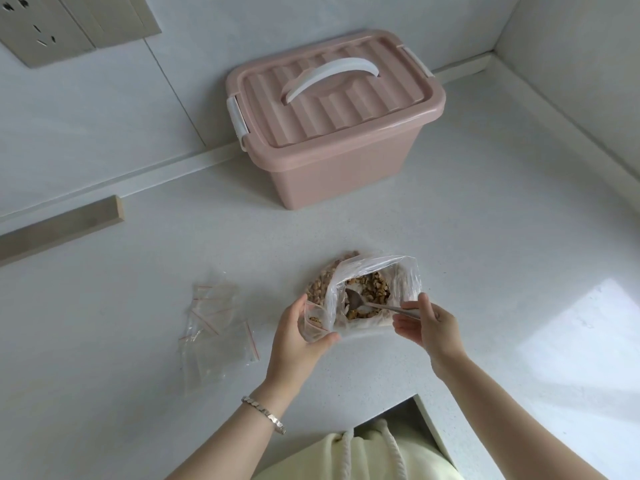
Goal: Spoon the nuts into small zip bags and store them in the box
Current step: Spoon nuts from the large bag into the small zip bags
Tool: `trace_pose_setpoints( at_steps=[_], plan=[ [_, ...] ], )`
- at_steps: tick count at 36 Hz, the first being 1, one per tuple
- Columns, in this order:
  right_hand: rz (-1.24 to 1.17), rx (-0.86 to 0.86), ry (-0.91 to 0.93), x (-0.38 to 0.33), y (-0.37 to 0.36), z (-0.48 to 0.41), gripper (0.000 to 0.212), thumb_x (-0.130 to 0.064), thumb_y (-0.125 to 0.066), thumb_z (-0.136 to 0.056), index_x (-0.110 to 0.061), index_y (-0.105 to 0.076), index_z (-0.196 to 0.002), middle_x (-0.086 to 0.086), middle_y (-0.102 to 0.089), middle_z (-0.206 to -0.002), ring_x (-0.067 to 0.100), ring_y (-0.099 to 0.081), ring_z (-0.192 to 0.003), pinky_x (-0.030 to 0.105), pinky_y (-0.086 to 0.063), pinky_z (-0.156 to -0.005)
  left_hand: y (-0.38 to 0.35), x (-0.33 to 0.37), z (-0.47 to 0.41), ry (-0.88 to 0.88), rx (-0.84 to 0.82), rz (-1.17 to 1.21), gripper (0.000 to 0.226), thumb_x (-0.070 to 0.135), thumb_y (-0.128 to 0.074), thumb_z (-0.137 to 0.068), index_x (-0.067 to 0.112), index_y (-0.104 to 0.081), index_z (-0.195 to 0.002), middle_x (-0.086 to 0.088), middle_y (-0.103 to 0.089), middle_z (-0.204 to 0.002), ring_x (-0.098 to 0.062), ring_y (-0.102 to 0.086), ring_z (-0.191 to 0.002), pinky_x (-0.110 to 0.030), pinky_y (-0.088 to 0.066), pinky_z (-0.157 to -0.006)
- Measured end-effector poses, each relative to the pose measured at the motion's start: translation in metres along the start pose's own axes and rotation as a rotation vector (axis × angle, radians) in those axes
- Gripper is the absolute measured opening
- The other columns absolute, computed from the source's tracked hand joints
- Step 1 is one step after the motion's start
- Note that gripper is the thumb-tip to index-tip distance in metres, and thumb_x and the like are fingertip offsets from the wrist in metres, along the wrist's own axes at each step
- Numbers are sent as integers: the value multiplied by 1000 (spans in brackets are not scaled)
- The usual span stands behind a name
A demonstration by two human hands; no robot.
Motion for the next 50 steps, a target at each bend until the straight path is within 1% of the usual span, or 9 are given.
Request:
trace_pose_setpoints(
  at_steps=[6,12,17,29,34,37,40,43,50],
  plan=[
    [-201,-9,-182,13,21,4,39,-29,-37,-99,1,-59,-89,20,-64,-77,24,-63,-68,23,-58,-56,0,-1,-2,12,20,11,79,20,-79,-70,19,-38,-137,12,-44,-128,-1,-40,-116,-14,-28,-95],
    [-180,-8,-138,7,41,7,39,-29,-36,-98,0,-60,-88,19,-64,-79,23,-65,-66,23,-57,-56,0,-1,-1,-22,-4,10,69,20,-79,-70,27,-44,-129,11,-50,-131,-2,-44,-119,-4,-29,-91],
    [-52,-19,7,-22,47,15,39,-29,-39,-97,0,-62,-88,18,-68,-73,18,-67,-57,22,-57,-54,0,0,1,-57,5,-8,63,19,-79,-70,36,-43,-120,12,-53,-128,1,-45,-116,7,-25,-85],
    [254,-113,260,-79,-10,50,39,-25,-43,-95,3,-66,-81,15,-67,-62,20,-64,-50,25,-56,-50,-3,-4,0,-81,-17,-31,73,23,-76,-74,33,-37,-134,16,-47,-128,1,-38,-120,0,-25,-88],
    [554,-192,540,-87,-44,76,35,-43,-44,-87,-20,-67,-73,1,-67,-61,10,-63,-54,27,-55,-61,-4,-1,0,-101,-20,-44,73,21,-75,-75,30,-37,-136,21,-42,-122,2,-37,-119,-6,-25,-94],
    [759,-208,845,-92,-56,93,57,-54,-35,-91,-10,-67,-73,-1,-62,-59,12,-58,-52,36,-51,-55,-4,-4,-1,-98,-15,-45,73,21,-76,-74,25,-39,-137,17,-45,-124,-1,-40,-120,-10,-28,-96],
    [782,-184,1024,-96,-57,103,62,-55,-29,-94,-9,-66,-73,1,-58,-56,19,-55,-48,35,-49,-45,-2,-4,-1,-105,-2,-58,71,22,-76,-74,24,-41,-136,14,-47,-127,-3,-42,-120,-6,-29,-96],
    [790,-177,1022,-91,-60,102,64,-58,-26,-93,-11,-63,-69,0,-57,-55,19,-55,-47,34,-48,-44,-2,-3,0,-123,-6,-58,71,20,-76,-74,26,-40,-135,16,-48,-125,0,-42,-118,5,-24,-90],
    [842,-219,1046,-72,-80,96,59,-58,-23,-94,-18,-57,-68,-10,-48,-56,16,-56,-48,32,-47,-42,-1,-4,2,-139,-14,-91,69,19,-76,-74,23,-43,-134,9,-55,-125,-5,-47,-119,2,-27,-93]
  ],
)
Point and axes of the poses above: each hand's wrist, its own z-axis away from the middle knuckle, its own y-axis out of the back of the hand, x = y × z, the point moved 7 cm from there along -z, towards the middle knuckle
